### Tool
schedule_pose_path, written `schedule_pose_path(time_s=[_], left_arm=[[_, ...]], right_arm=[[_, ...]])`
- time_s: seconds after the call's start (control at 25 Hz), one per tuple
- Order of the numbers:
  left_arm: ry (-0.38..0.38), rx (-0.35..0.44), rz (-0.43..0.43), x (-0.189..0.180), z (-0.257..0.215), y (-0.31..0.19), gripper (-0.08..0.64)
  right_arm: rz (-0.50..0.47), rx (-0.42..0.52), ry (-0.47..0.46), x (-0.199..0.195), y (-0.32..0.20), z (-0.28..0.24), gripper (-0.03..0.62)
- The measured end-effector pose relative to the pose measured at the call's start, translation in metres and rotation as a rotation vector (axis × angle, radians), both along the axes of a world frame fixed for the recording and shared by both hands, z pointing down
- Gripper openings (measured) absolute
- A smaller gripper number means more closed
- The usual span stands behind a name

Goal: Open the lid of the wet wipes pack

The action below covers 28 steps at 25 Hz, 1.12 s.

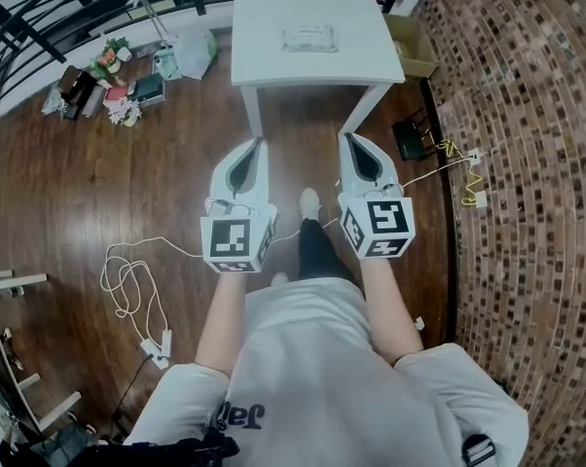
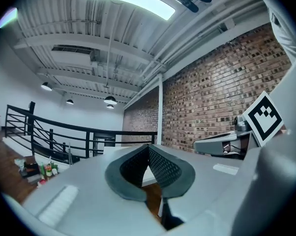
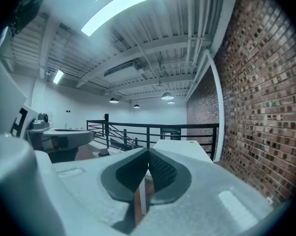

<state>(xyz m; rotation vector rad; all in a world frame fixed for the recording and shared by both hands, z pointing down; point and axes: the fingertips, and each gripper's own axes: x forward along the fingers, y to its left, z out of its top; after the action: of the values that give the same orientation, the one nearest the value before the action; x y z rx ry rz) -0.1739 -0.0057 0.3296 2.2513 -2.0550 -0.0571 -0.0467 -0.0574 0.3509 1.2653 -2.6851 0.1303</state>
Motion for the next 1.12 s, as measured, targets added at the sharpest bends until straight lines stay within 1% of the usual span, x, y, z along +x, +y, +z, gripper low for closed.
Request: schedule_pose_path(time_s=[0.2,0.32,0.48,0.6,0.68,0.84,1.0,1.12], left_arm=[[-0.012,-0.007,-0.043,-0.018,-0.003,-0.096,0.017],[-0.013,-0.027,-0.039,-0.018,0.001,-0.159,0.017],[-0.051,-0.033,-0.030,-0.023,-0.002,-0.235,0.017],[-0.078,-0.044,-0.035,-0.032,0.010,-0.274,0.017],[-0.084,-0.078,-0.035,-0.040,0.023,-0.295,0.017],[-0.059,-0.158,-0.015,-0.056,0.057,-0.322,0.017],[-0.036,-0.223,0.061,-0.072,0.103,-0.355,0.017],[-0.022,-0.287,0.137,-0.081,0.139,-0.385,0.017]], right_arm=[[-0.024,0.017,-0.005,-0.014,-0.099,-0.007,-0.009],[-0.029,0.006,-0.002,-0.016,-0.160,-0.003,-0.009],[-0.047,0.025,0.009,-0.029,-0.234,-0.004,-0.009],[-0.072,0.034,0.022,-0.041,-0.275,-0.001,-0.009],[-0.065,-0.001,0.010,-0.049,-0.298,0.009,-0.009],[-0.053,-0.125,0.005,-0.072,-0.321,0.052,-0.009],[-0.006,-0.239,-0.007,-0.095,-0.337,0.100,-0.009],[0.054,-0.323,-0.050,-0.107,-0.347,0.132,-0.009]])
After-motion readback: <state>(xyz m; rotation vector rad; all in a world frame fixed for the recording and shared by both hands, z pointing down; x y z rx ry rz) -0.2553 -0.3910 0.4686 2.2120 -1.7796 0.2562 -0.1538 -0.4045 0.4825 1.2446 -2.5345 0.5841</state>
